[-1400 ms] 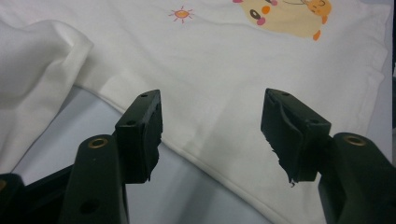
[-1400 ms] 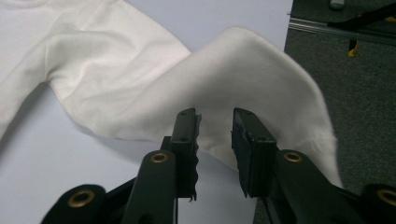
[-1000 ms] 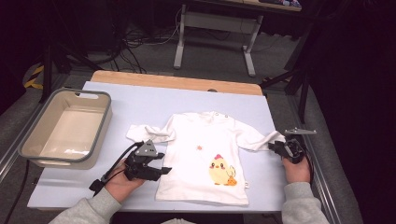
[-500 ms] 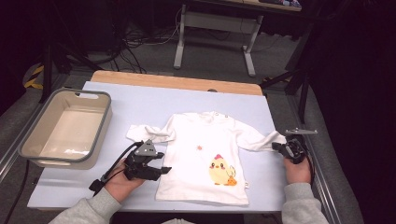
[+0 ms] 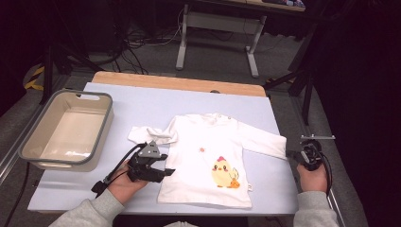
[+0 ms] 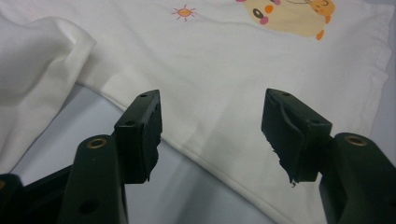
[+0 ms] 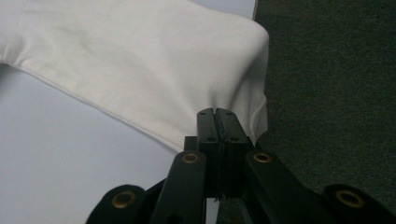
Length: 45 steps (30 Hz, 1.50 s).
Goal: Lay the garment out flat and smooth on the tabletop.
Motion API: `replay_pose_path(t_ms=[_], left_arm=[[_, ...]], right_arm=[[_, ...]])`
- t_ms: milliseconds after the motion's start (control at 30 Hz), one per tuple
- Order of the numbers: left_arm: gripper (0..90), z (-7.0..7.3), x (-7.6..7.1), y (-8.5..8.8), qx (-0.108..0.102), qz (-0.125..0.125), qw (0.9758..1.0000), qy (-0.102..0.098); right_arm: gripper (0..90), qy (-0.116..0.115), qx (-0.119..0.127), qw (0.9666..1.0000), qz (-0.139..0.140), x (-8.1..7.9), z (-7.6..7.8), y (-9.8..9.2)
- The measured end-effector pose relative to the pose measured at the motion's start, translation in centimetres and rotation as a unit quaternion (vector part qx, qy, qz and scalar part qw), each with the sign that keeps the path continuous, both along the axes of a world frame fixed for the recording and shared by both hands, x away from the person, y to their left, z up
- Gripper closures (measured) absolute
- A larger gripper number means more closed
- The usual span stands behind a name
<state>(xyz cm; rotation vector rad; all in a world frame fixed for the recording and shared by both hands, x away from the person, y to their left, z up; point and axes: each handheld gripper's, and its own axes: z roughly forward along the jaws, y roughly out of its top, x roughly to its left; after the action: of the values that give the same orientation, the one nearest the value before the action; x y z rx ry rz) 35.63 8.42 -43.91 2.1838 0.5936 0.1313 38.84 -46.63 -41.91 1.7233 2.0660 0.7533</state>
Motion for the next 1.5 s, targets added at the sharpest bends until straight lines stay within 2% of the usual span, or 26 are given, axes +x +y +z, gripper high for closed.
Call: replay_pose_path(t_ms=[67,167,233,267,333,400,467,500,533,633,833,933,1000,1133,1233,1267,1400,1500], left_arm=[[38.5,0.1,0.0,0.1,-0.002,0.004,1.0000,-0.002],[37.7,0.3,0.1,0.5,-0.003,0.017,0.9998,-0.009],[37.5,0.5,0.3,0.9,-0.004,0.026,0.9995,-0.015],[37.5,0.6,0.4,1.0,-0.004,0.033,0.9993,-0.016],[37.2,0.8,0.6,1.5,-0.007,0.048,0.9986,-0.021],[36.9,1.1,0.9,2.0,-0.009,0.063,0.9977,-0.024],[36.4,1.3,1.2,2.4,-0.013,0.077,0.9966,-0.026],[36.1,1.4,1.3,2.6,-0.013,0.084,0.9961,-0.026],[35.9,1.5,1.5,2.9,-0.009,0.097,0.9948,-0.029],[35.5,1.5,2.3,3.6,-0.009,0.127,0.9916,-0.026],[35.3,1.2,3.7,4.2,0.008,0.180,0.9833,-0.029],[36.6,1.0,4.5,4.3,0.015,0.200,0.9793,-0.027],[38.1,0.7,5.0,4.3,0.033,0.219,0.9748,-0.025],[43.8,0.2,5.8,4.7,0.044,0.245,0.9684,-0.014],[45.7,-0.2,6.3,4.8,0.055,0.259,0.9642,-0.015],[46.5,-0.3,6.5,4.8,0.055,0.265,0.9628,-0.006],[50.0,-1.0,7.4,4.9,0.073,0.281,0.9569,0.007],[52.6,-1.5,7.8,4.8,0.082,0.284,0.9551,0.017]], right_arm=[[86.8,-0.005,-0.008,1.0000,-0.003,0.1,0.1,0.1],[71.6,-0.026,-0.013,0.9996,-0.002,0.1,0.4,0.4],[62.9,-0.042,-0.020,0.9988,0.014,0.0,0.7,1.1],[56.4,-0.053,-0.020,0.9981,0.023,0.0,0.9,1.4],[53.8,-0.059,0.001,0.9976,0.037,-0.2,1.2,1.9],[42.1,-0.074,0.017,0.9951,0.063,-0.3,1.6,2.7],[34.3,-0.080,0.029,0.9923,0.090,-0.3,1.8,3.6],[28.2,-0.085,0.027,0.9910,0.100,-0.3,1.8,4.0],[25.8,-0.088,0.028,0.9900,0.106,-0.3,1.8,4.4],[15.3,-0.098,0.041,0.9837,0.145,-0.3,1.7,5.8],[13.2,-0.122,0.046,0.9746,0.182,-0.8,1.3,8.2],[16.4,-0.130,0.038,0.9698,0.202,-1.1,1.0,9.5],[20.0,-0.130,0.037,0.9669,0.216,-1.3,0.7,10.4],[25.2,-0.134,0.042,0.9602,0.241,-1.7,0.1,11.9],[27.5,-0.131,0.045,0.9579,0.251,-1.8,-0.4,12.7],[28.7,-0.129,0.047,0.9573,0.254,-1.8,-0.5,12.9],[32.0,-0.120,0.043,0.9554,0.267,-1.8,-1.2,13.7],[33.4,-0.119,0.035,0.9536,0.274,-1.9,-1.5,14.2]])
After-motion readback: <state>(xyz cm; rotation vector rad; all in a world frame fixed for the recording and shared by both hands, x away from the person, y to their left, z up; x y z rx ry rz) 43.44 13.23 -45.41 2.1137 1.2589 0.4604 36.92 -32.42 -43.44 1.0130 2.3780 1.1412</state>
